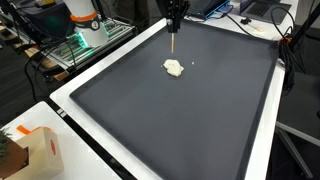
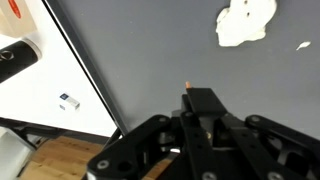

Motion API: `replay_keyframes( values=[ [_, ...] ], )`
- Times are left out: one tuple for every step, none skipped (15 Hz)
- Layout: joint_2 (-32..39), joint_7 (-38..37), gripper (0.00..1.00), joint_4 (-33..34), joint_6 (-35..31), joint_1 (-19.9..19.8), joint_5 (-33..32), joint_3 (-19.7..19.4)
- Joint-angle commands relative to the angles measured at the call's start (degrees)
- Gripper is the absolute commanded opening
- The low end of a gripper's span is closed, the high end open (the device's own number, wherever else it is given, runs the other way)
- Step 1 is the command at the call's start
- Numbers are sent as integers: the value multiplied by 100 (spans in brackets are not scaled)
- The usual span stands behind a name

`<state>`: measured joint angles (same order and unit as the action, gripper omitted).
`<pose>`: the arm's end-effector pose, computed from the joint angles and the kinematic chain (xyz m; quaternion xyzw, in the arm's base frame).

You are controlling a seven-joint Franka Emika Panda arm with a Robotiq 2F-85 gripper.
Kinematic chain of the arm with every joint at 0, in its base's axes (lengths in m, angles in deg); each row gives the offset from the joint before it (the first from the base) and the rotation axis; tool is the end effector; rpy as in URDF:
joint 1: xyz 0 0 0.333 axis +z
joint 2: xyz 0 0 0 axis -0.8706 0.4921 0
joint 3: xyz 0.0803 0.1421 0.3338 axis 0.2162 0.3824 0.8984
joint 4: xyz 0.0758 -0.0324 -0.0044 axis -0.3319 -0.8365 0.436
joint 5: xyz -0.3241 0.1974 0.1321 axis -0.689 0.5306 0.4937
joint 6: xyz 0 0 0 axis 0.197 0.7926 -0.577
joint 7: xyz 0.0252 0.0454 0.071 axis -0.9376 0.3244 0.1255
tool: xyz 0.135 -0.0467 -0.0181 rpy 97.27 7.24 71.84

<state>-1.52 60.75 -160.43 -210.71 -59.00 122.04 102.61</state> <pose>0.5437 0.0547 0.3796 0.9574 -0.1060 0.1627 0.2139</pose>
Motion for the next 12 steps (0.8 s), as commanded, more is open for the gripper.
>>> replay_keyframes(
  values=[
    [411,-1515,3,26,-261,665,-783,-585],
    [531,-1893,3,45,-377,777,-975,-677],
    [664,-2244,3,60,-528,875,-1156,-754],
    [691,-2497,3,-99,-364,1310,-1140,-1347],
    [777,-2695,3,-149,-266,1605,-1111,-1743],
    [941,-2852,3,-80,-339,1761,-1109,-1937],
    [1088,-2938,3,-5,-418,1904,-1057,-2118],
    [1212,-2950,3,31,-405,2103,-949,-2390],
    [1328,-2890,3,60,-389,2270,-834,-2626],
    [1419,-2749,3,91,-388,2382,-697,-2784],
    [1490,-2568,3,117,-387,2452,-565,-2886],
    [1545,-2426,3,136,-387,2512,-452,-2964]
  ],
)
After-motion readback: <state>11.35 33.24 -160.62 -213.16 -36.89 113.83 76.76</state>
